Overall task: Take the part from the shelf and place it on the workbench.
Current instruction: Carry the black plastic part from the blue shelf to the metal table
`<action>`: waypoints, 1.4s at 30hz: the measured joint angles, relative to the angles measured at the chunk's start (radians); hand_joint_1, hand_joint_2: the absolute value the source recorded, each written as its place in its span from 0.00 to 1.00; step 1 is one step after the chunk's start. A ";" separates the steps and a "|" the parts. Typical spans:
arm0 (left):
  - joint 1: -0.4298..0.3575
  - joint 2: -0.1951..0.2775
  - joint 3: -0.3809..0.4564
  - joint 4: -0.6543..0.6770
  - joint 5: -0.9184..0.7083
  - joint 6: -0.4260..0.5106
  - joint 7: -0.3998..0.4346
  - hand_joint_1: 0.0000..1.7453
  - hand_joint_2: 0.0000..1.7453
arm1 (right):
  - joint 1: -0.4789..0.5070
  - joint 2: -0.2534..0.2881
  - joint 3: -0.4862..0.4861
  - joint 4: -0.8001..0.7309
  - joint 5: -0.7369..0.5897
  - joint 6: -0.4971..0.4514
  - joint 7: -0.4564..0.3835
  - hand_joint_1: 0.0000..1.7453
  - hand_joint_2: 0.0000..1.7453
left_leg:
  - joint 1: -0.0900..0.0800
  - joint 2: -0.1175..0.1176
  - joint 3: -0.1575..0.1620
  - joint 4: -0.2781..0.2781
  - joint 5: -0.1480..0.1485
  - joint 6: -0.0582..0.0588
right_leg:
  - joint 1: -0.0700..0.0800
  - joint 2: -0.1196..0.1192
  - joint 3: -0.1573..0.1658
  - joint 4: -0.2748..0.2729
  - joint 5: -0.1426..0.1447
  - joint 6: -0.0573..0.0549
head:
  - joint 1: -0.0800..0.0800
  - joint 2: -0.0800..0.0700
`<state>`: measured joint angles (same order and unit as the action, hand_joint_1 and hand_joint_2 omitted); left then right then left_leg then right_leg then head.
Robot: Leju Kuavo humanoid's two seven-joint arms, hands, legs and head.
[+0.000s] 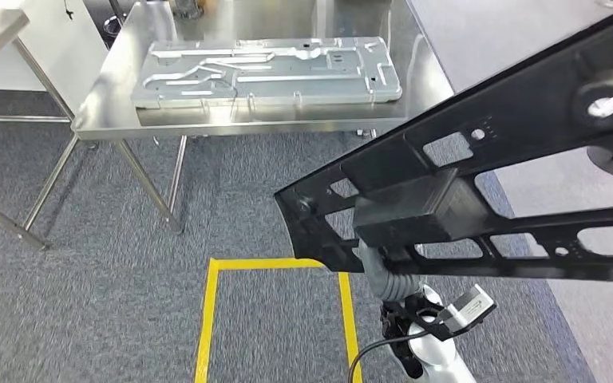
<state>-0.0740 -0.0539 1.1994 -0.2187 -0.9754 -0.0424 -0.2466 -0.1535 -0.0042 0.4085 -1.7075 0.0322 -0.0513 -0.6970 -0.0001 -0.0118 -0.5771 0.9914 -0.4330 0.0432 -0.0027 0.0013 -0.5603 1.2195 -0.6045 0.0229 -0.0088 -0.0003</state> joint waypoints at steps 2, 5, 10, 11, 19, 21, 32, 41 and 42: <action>0.001 0.000 0.000 0.000 0.000 0.000 0.000 0.00 1.00 | 0.003 0.000 0.000 0.000 0.001 0.000 0.000 1.00 1.00 | 0.000 -0.002 0.021 0.000 -0.020 0.000 | -0.003 0.000 -0.074 0.065 -0.056 0.005 | 0.000 0.000; 0.002 0.000 0.000 0.000 0.000 0.000 0.000 0.00 1.00 | 0.005 0.000 0.000 0.000 0.001 0.000 0.000 1.00 1.00 | 0.000 -0.006 0.064 0.000 -0.053 -0.005 | -0.006 0.000 -0.087 -0.047 0.019 0.001 | 0.000 0.000; -0.001 -0.002 0.001 0.000 0.002 0.001 0.001 0.00 1.00 | 0.005 0.000 -0.003 -0.003 0.002 0.000 0.000 1.00 1.00 | -0.001 -0.012 0.103 0.006 -0.096 -0.031 | 0.004 0.001 -0.055 -0.204 0.168 -0.026 | 0.000 0.000; -0.002 -0.002 0.001 0.000 0.003 0.001 0.001 0.00 1.00 | 0.003 0.000 -0.003 -0.005 0.002 0.000 0.000 1.00 1.00 | 0.000 -0.010 0.104 0.015 -0.096 -0.036 | 0.004 0.001 -0.046 -0.208 0.169 -0.032 | 0.000 0.000; -0.001 -0.003 0.002 0.000 0.008 0.003 -0.001 0.00 1.00 | 0.000 0.005 -0.004 -0.012 0.002 0.000 0.001 1.00 1.00 | 0.011 0.004 -0.114 0.285 -0.199 -0.062 | -0.004 0.001 0.035 -0.214 0.108 -0.047 | 0.000 0.000; -0.001 -0.003 0.003 0.000 0.008 0.003 -0.001 0.00 1.00 | 0.000 0.005 -0.004 -0.012 0.001 0.000 0.001 1.00 1.00 | 0.011 0.004 -0.107 0.216 -0.159 -0.059 | -0.004 0.001 0.056 -0.214 0.093 -0.045 | 0.000 0.000; 0.002 -0.005 0.009 0.000 0.010 0.004 -0.005 0.00 1.00 | -0.004 0.007 -0.011 -0.041 0.000 0.001 -0.002 1.00 1.00 | 0.002 0.002 -0.019 0.010 0.010 -0.006 | -0.003 -0.003 0.023 -0.073 0.044 0.005 | 0.000 0.000; 0.001 -0.009 0.018 0.000 0.006 0.003 -0.007 0.00 1.00 | 0.009 0.006 -0.032 -0.076 0.002 0.000 -0.001 1.00 1.00 | -0.015 -0.006 0.086 0.008 -0.083 -0.008 | 0.016 0.003 -0.082 -0.187 0.183 -0.029 | 0.000 0.000; 0.000 -0.010 0.019 0.000 0.006 0.003 -0.007 0.00 1.00 | 0.010 0.007 -0.035 -0.083 0.004 0.000 -0.001 1.00 1.00 | -0.015 -0.007 0.090 0.011 -0.087 -0.013 | 0.018 0.004 -0.079 -0.200 0.192 -0.033 | 0.000 0.000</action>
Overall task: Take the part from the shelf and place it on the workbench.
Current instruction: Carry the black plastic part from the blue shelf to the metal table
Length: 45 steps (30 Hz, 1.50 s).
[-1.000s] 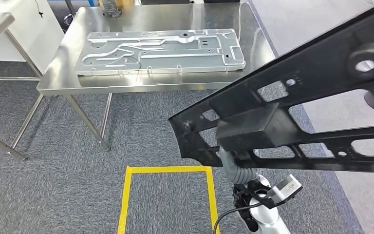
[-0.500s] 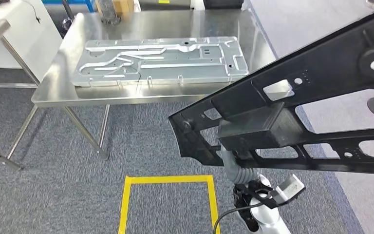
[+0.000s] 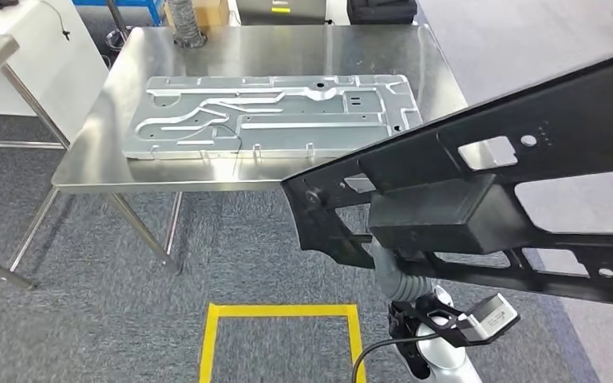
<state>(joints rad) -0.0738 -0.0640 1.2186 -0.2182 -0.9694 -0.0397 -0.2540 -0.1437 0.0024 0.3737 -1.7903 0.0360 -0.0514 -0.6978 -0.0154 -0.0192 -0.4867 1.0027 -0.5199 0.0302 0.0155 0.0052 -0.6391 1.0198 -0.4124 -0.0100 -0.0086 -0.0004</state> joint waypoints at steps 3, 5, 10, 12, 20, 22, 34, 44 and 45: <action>-0.003 0.001 0.001 0.000 0.000 0.000 -0.001 0.00 1.00 | -0.002 0.001 -0.005 -0.023 -0.006 0.004 -0.001 1.00 1.00 | 0.001 0.002 -0.004 0.043 0.002 -0.015 | -0.006 0.002 0.031 -0.017 -0.011 -0.012 | 0.000 0.000; -0.005 0.002 0.002 0.000 -0.001 0.000 -0.001 0.00 1.00 | -0.004 0.003 -0.006 -0.032 -0.018 0.013 -0.001 1.00 1.00 | 0.005 0.006 -0.057 0.140 -0.016 -0.028 | -0.012 0.002 0.059 -0.027 -0.024 -0.019 | 0.000 0.000; -0.002 0.002 0.003 0.000 -0.003 0.000 -0.001 0.00 1.00 | -0.002 0.005 -0.012 -0.042 -0.032 0.026 -0.001 1.00 1.00 | 0.028 0.011 -0.196 0.257 -0.091 -0.056 | -0.021 0.017 0.119 -0.029 -0.073 -0.012 | 0.000 0.000; 0.000 0.002 0.004 0.000 -0.003 0.000 -0.001 0.00 1.00 | -0.002 0.007 -0.014 -0.049 -0.033 0.026 -0.001 1.00 1.00 | 0.035 0.010 -0.174 0.135 0.006 -0.061 | -0.027 0.024 0.150 -0.029 -0.098 -0.003 | 0.000 0.000; -0.002 0.003 0.008 0.000 -0.003 0.001 -0.002 0.00 1.00 | -0.004 0.016 -0.031 -0.081 -0.029 0.010 0.000 1.00 1.00 | 0.031 0.013 -0.114 0.002 0.104 -0.017 | -0.030 0.017 0.123 0.084 -0.129 0.043 | 0.000 0.000; -0.002 0.004 0.009 0.000 -0.003 0.002 -0.003 0.00 1.00 | -0.005 0.017 -0.035 -0.085 -0.022 0.001 -0.001 1.00 1.00 | 0.029 0.013 -0.099 0.000 0.089 -0.011 | -0.029 0.006 0.037 0.209 -0.178 0.046 | 0.000 0.000; -0.003 0.007 0.010 0.000 -0.006 0.001 -0.005 0.00 1.00 | -0.002 0.020 -0.042 -0.112 -0.018 -0.017 0.000 1.00 1.00 | 0.017 0.014 -0.006 0.042 0.000 -0.040 | -0.015 0.002 0.022 -0.006 -0.012 -0.010 | 0.000 0.000; 0.000 0.013 0.014 0.000 -0.006 0.004 -0.003 0.00 1.00 | -0.001 0.028 -0.053 -0.139 -0.020 -0.029 0.000 1.00 1.00 | 0.016 0.014 -0.174 0.078 0.068 -0.039 | -0.017 0.013 0.138 -0.014 -0.103 -0.013 | 0.000 0.000; 0.001 0.014 0.015 0.000 -0.006 0.005 -0.003 0.00 1.00 | -0.001 0.028 -0.054 -0.143 -0.020 -0.032 0.000 1.00 1.00 | 0.013 0.013 -0.166 0.038 0.105 -0.033 | -0.016 0.015 0.143 -0.017 -0.112 -0.008 | 0.000 0.000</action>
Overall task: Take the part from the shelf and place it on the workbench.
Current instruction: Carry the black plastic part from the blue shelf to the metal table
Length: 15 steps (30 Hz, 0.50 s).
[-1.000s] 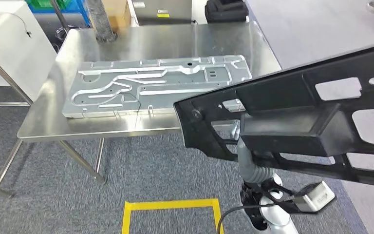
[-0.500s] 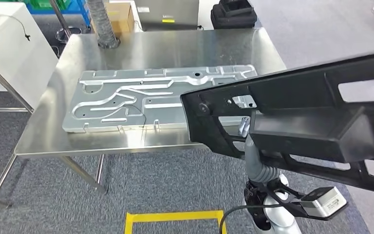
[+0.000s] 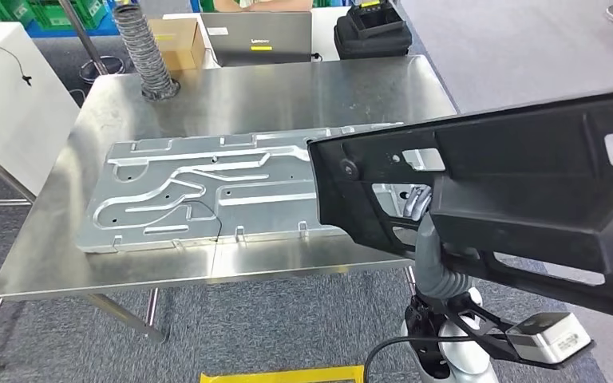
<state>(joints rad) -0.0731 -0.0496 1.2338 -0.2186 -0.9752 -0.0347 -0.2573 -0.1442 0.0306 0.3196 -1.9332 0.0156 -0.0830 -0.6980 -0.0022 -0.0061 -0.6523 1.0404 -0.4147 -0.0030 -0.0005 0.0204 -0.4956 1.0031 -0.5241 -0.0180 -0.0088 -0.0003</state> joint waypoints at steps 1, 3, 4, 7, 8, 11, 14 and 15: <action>0.001 0.001 0.002 0.000 0.000 0.001 0.000 0.00 1.00 | 0.000 0.001 -0.001 -0.004 0.000 -0.002 0.000 1.00 1.00 | -0.002 0.000 0.004 -0.023 0.021 0.006 | 0.001 0.002 0.004 0.000 -0.004 0.006 | 0.000 0.000; 0.000 0.002 0.004 0.000 0.000 0.002 0.000 0.00 1.00 | 0.000 0.002 -0.003 -0.012 0.000 -0.004 0.000 1.00 1.00 | -0.001 0.000 0.019 -0.036 0.019 0.017 | 0.002 0.003 0.013 0.001 -0.005 0.019 | 0.000 0.000; 0.000 0.002 0.005 0.000 0.000 0.002 -0.001 0.00 1.00 | -0.002 0.003 -0.004 -0.016 0.000 -0.006 0.000 1.00 1.00 | 0.001 0.000 0.030 -0.042 0.017 0.023 | 0.002 0.000 0.012 0.017 -0.005 0.024 | 0.000 0.000; -0.003 0.003 0.009 0.000 0.000 0.001 -0.001 0.00 1.00 | -0.006 0.003 -0.012 -0.021 0.001 -0.019 0.000 1.00 1.00 | 0.005 -0.001 0.059 -0.051 0.004 0.033 | -0.003 -0.008 -0.071 0.167 -0.051 0.039 | 0.000 0.000; -0.003 0.003 0.010 0.000 0.000 0.002 -0.001 0.00 1.00 | -0.006 0.003 -0.014 -0.021 0.003 -0.025 0.000 1.00 1.00 | 0.004 -0.001 0.065 -0.051 -0.004 0.034 | -0.005 -0.009 -0.116 0.228 -0.080 0.043 | 0.000 0.000; -0.001 0.003 0.012 0.000 0.000 0.003 -0.001 0.00 1.00 | -0.004 0.003 -0.024 -0.020 0.005 -0.039 0.000 1.00 1.00 | 0.003 -0.001 0.096 -0.051 -0.030 0.032 | -0.006 -0.011 -0.178 0.249 -0.088 0.044 | 0.000 0.000; -0.001 0.003 0.012 0.000 0.000 0.003 -0.001 0.00 1.00 | -0.004 0.003 -0.029 -0.020 0.005 -0.041 0.000 1.00 1.00 | 0.001 -0.002 0.132 -0.051 -0.059 0.027 | 0.000 -0.017 -0.140 0.062 0.065 0.028 | 0.000 0.000; -0.003 0.002 0.012 0.000 0.001 0.003 -0.001 0.00 1.00 | -0.004 0.003 -0.030 -0.019 0.005 -0.041 0.000 1.00 1.00 | 0.000 -0.002 0.137 -0.050 -0.066 0.022 | 0.004 -0.018 -0.133 0.024 0.099 0.021 | 0.000 0.000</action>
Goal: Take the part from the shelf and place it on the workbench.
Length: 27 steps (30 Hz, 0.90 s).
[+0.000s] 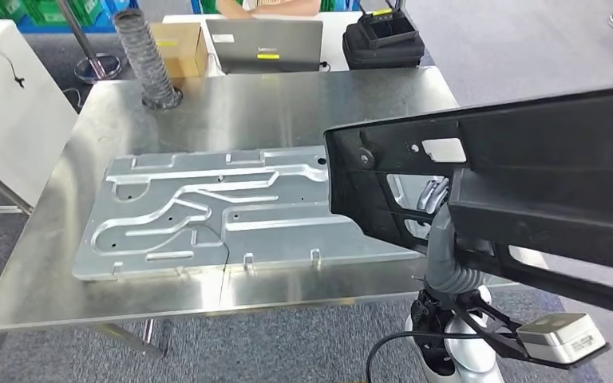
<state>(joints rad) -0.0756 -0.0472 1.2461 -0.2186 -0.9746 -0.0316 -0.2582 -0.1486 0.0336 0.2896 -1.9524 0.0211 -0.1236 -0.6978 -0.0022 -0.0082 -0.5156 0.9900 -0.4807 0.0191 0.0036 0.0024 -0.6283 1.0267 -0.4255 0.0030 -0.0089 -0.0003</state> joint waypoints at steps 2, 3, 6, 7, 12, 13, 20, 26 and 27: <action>-0.002 0.000 0.001 0.000 0.001 0.001 0.000 0.00 1.00 | -0.001 0.000 -0.002 0.001 0.008 -0.010 0.000 1.00 1.00 | -0.001 0.000 0.006 0.003 -0.006 -0.011 | 0.005 0.001 0.002 -0.020 0.012 -0.013 | -0.001 0.000; -0.002 0.001 0.001 0.000 0.002 0.002 -0.001 0.00 1.00 | -0.002 0.000 -0.003 0.001 0.019 -0.026 0.000 1.00 1.00 | -0.002 0.001 0.007 0.005 -0.010 -0.016 | 0.003 0.003 0.008 -0.023 0.015 -0.018 | -0.001 0.000; -0.004 0.001 0.005 0.000 0.008 0.006 -0.003 0.00 1.00 | -0.025 0.000 -0.017 0.016 0.132 -0.148 0.011 1.00 1.00 | 0.000 0.002 -0.025 0.086 -0.046 -0.029 | -0.004 0.002 0.032 -0.036 0.009 -0.033 | -0.001 0.000; -0.004 0.001 0.007 0.000 0.009 0.007 -0.004 0.00 1.00 | -0.048 -0.001 -0.029 0.037 0.225 -0.221 0.036 1.00 1.00 | 0.003 0.002 -0.060 0.150 -0.073 -0.033 | -0.004 0.002 0.035 -0.036 0.007 -0.037 | -0.001 0.000; -0.004 0.001 0.013 0.000 0.001 -0.001 -0.013 0.00 1.00 | -0.322 -0.041 -0.110 0.314 0.862 -0.379 0.367 1.00 1.00 | 0.010 0.002 -0.161 0.239 -0.056 -0.044 | -0.004 0.016 0.039 -0.031 -0.001 -0.037 | -0.001 0.000; -0.005 0.002 0.013 0.000 -0.004 -0.007 -0.016 0.00 1.00 | -0.407 -0.058 -0.115 0.406 0.982 -0.348 0.435 1.00 1.00 | 0.010 0.004 -0.137 0.166 -0.008 -0.040 | -0.004 0.018 0.040 -0.029 -0.002 -0.035 | -0.001 0.000; -0.017 0.007 0.013 0.000 -0.028 -0.030 -0.025 0.00 1.00 | -0.900 -0.083 0.059 1.150 1.535 -0.108 0.675 1.00 1.00 | 0.010 0.002 -0.091 0.006 0.077 -0.004 | 0.004 0.007 0.024 -0.004 -0.020 0.002 | -0.001 0.000; -0.014 0.009 0.013 0.000 -0.033 -0.032 -0.026 0.00 1.00 | -0.953 -0.042 0.201 1.427 1.532 -0.103 0.718 1.00 1.00 | 0.015 -0.008 -0.086 0.005 0.072 0.002 | -0.014 0.002 -0.127 0.272 -0.113 0.020 | 0.000 0.000; -0.013 0.009 0.013 0.000 -0.033 -0.033 -0.027 0.00 1.00 | -0.954 -0.039 0.207 1.450 1.526 -0.104 0.716 1.00 1.00 | 0.015 -0.010 -0.083 0.007 0.068 0.000 | -0.016 0.002 -0.114 0.229 -0.078 0.020 | 0.000 0.000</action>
<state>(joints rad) -0.0886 -0.0379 1.2587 -0.2186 -1.0077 -0.0641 -0.2848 -1.1021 -0.0052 0.4971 -0.5020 1.5475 -0.2276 0.0178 0.0128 -0.0184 -0.5986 0.9971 -0.4124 0.0190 -0.0122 0.0044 -0.7420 1.2553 -0.5038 0.0232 -0.0092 -0.0004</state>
